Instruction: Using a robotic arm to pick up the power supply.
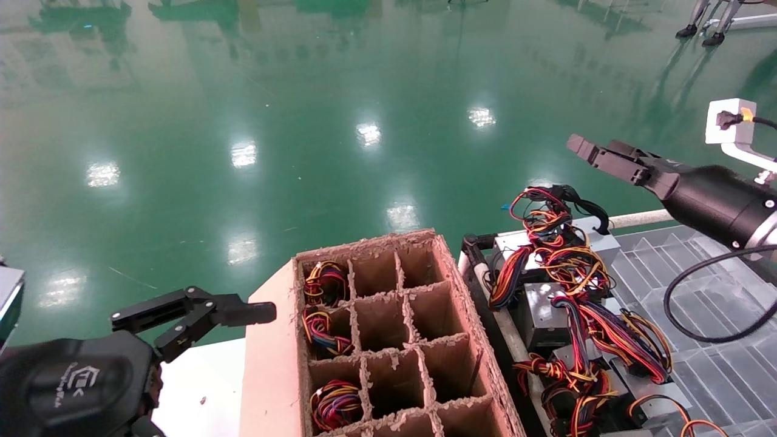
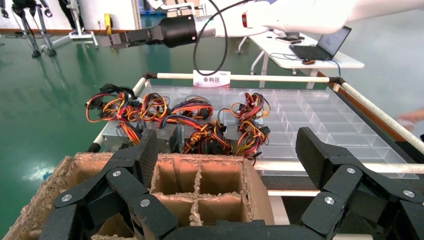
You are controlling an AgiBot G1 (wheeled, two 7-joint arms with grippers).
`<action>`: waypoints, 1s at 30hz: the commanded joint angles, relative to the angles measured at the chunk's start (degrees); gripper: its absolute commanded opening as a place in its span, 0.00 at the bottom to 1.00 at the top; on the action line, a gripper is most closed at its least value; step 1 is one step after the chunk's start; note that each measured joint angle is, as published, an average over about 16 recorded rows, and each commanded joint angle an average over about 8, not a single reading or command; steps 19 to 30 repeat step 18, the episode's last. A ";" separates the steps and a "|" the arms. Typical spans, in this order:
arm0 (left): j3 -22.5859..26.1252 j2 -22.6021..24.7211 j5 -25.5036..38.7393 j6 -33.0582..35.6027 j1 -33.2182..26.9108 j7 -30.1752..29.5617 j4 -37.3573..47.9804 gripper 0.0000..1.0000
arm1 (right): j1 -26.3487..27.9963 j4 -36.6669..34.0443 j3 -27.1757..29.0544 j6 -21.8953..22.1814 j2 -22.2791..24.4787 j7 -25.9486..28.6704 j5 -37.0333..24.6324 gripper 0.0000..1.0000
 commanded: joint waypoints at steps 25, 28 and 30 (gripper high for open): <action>0.01 0.00 -0.01 0.00 0.00 0.01 0.00 1.00 | -9.79 21.58 3.36 -10.74 5.35 1.08 2.16 1.00; 0.01 0.00 -0.01 0.00 0.00 0.01 0.00 1.00 | -9.79 21.58 3.36 -10.74 5.35 1.08 2.16 1.00; 0.01 0.00 -0.01 0.00 0.00 0.01 0.00 1.00 | -9.79 21.58 3.36 -10.74 5.35 1.08 2.16 1.00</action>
